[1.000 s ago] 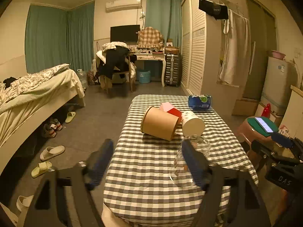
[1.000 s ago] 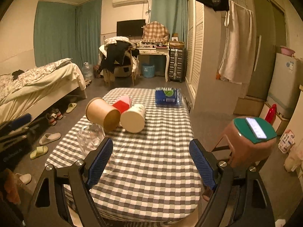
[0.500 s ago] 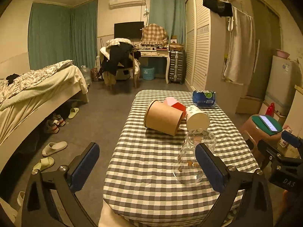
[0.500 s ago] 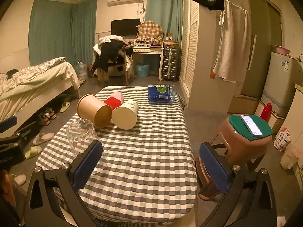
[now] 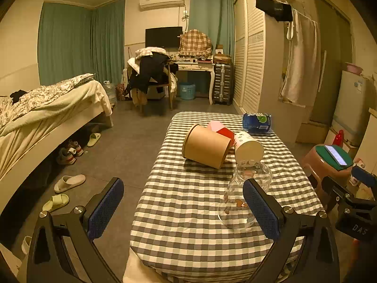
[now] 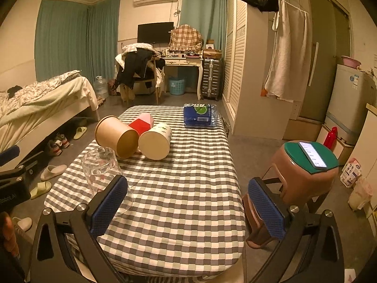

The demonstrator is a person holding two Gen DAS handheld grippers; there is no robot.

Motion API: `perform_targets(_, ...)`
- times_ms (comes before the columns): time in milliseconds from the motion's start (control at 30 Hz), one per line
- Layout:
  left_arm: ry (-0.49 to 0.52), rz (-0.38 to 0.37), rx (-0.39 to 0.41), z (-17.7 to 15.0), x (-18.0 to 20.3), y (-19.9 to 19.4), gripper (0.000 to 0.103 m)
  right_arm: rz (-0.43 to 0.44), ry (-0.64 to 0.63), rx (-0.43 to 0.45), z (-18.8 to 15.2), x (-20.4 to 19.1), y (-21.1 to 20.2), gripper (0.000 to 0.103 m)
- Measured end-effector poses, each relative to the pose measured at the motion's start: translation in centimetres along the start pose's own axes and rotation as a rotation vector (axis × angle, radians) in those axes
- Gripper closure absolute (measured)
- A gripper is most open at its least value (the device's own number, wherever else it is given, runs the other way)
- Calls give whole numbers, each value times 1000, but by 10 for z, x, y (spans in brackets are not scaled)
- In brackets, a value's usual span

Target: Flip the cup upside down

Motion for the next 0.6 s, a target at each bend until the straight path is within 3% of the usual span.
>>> perform_targets(600,-3,13,6,1,-1,0,0,0,3,-8,-2,-1,3,0)
Point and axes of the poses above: each gripper's, at about its wrist camera, not at the fingertips, and y roughly the way its jaws point, x to its right, z to its top, the point moved 4 cm from there along y, roughly the way its jaws point, and after that the axes turned 15 degrees about z, right-handed, at the moved point
